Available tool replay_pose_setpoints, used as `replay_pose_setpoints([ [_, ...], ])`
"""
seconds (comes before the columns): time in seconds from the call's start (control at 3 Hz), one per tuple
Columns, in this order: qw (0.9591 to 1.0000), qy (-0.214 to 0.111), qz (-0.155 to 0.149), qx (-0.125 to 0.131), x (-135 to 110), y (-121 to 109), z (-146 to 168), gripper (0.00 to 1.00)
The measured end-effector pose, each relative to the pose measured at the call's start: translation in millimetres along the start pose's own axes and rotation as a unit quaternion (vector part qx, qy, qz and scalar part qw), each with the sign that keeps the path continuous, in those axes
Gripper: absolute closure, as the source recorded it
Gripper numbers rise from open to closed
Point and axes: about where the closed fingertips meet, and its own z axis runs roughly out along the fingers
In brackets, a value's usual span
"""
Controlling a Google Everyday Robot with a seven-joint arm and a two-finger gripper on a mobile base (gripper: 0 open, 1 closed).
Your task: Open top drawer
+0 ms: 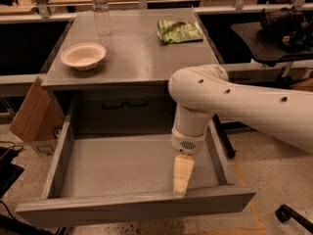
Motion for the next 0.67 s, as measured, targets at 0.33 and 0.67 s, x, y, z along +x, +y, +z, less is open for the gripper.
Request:
replay_pose_setpoints([
  [0.33, 1.0, 0.0, 0.0, 0.0, 0.0, 0.0, 0.0, 0.0],
  [0.67, 1.0, 0.001, 0.0, 0.0, 0.1, 0.5, 0.1, 0.17],
])
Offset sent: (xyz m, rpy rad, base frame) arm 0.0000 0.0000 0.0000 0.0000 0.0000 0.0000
